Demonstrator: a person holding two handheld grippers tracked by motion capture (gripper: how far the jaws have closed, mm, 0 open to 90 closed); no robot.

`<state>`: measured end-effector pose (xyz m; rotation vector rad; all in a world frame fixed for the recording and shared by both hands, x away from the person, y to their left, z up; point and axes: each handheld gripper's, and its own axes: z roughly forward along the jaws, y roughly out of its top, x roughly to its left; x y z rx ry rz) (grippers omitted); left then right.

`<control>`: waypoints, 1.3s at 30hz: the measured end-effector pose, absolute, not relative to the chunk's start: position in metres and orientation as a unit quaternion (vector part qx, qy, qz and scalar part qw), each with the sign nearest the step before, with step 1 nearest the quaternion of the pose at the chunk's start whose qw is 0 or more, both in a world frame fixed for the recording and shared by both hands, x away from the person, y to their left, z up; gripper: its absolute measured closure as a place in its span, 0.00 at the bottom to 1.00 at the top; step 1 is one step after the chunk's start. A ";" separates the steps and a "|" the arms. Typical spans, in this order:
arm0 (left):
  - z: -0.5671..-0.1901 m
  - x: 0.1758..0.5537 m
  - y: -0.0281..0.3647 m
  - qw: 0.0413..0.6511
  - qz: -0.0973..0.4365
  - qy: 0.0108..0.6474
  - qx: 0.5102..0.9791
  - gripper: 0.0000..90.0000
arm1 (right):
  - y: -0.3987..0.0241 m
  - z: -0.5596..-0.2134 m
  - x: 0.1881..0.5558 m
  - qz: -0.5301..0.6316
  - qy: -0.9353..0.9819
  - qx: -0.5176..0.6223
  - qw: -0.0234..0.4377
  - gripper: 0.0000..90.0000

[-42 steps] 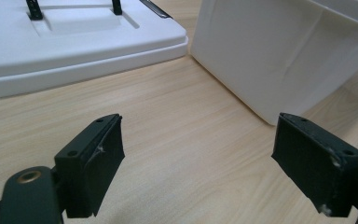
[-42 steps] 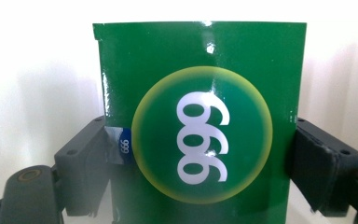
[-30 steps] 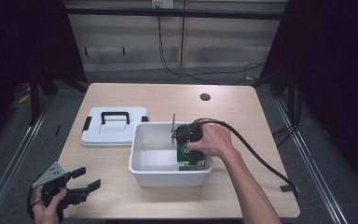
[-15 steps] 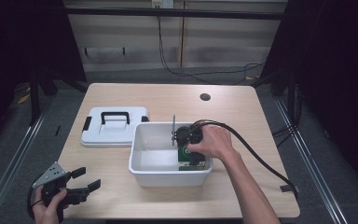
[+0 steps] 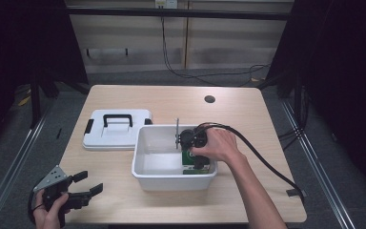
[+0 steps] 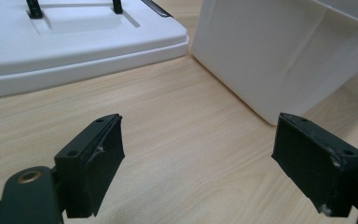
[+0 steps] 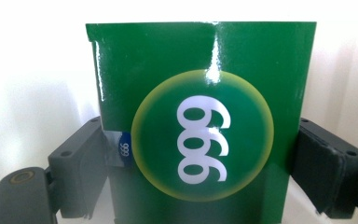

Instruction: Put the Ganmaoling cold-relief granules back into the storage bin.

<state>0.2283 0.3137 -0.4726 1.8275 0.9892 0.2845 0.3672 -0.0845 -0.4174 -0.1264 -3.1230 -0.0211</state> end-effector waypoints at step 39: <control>-0.472 0.228 0.313 0.500 0.116 0.408 0.756 0.18 | -0.107 -0.390 0.360 -0.092 -0.993 -0.068 0.006 0.16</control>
